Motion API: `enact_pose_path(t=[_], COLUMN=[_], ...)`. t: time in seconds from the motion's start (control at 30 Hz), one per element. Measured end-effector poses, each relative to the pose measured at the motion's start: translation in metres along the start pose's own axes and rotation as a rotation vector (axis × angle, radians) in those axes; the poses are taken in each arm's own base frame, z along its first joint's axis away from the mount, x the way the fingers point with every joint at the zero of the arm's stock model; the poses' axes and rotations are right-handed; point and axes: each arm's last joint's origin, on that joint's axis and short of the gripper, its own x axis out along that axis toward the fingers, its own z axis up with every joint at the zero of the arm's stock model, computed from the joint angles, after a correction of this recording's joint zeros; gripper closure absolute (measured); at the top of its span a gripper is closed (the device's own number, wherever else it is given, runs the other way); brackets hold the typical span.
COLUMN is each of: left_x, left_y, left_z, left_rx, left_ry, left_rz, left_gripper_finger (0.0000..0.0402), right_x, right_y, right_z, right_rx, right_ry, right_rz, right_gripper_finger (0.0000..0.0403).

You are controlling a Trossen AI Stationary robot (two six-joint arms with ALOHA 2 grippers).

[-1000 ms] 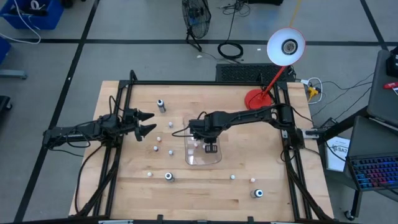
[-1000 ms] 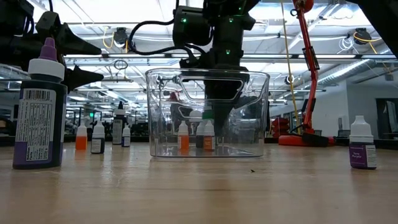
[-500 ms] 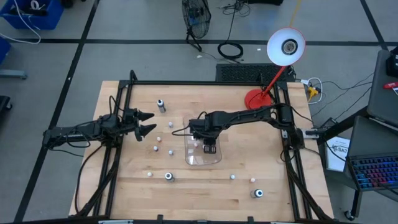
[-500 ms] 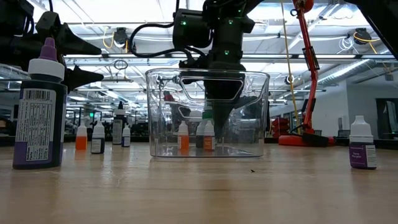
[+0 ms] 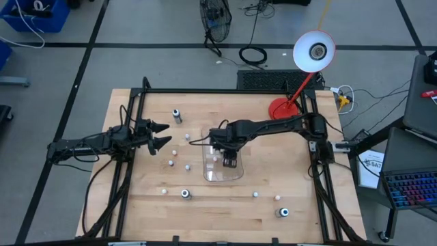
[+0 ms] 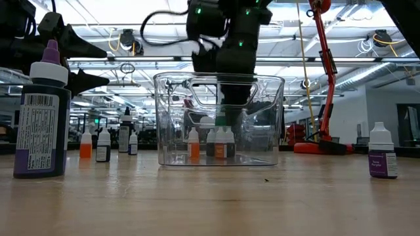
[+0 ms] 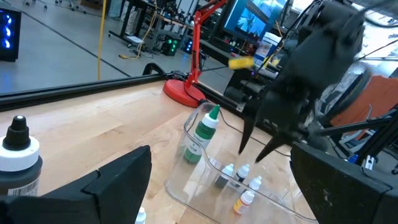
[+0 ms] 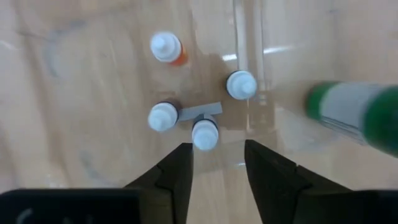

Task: Pick & Place food coloring
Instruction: Put the small purple food coloring bottle into the transparent bin

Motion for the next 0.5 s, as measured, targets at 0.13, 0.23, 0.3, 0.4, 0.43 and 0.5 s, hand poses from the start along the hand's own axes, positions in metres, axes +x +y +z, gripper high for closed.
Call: enact_pose_path(t=[0.13, 0.23, 0.3, 0.4, 0.43, 0.5], left_x=[0.0, 0.0, 0.0, 0.0, 0.0, 0.0], left_y=[0.0, 0.0, 0.0, 0.0, 0.0, 0.0], left_z=[0.0, 0.0, 0.0, 0.0, 0.0, 0.0], left_rx=[0.0, 0.0, 0.0, 0.0, 0.0, 0.0], left_ry=[0.0, 0.0, 0.0, 0.0, 0.0, 0.0], left_rz=[0.0, 0.0, 0.0, 0.0, 0.0, 0.0], left_gripper_finger=[0.0023, 0.0023, 0.0023, 0.0023, 0.0023, 0.0023], right_x=[-0.033, -0.061, -0.075, -0.087, -0.088, -0.088], right_y=[0.005, 0.022, 0.04, 0.072, 0.083, 0.106], right_z=[-0.007, -0.017, -0.027, -0.043, -0.048, -0.06], right_rx=[0.087, 0.152, 0.175, 0.163, 0.152, 0.127], right_ry=[-0.057, -0.095, -0.104, -0.1, -0.099, -0.09], right_rz=[0.015, 0.041, 0.063, 0.063, 0.053, 0.041], right_gripper_finger=[0.0273, 0.0273, 0.0273, 0.0273, 0.0273, 0.0273])
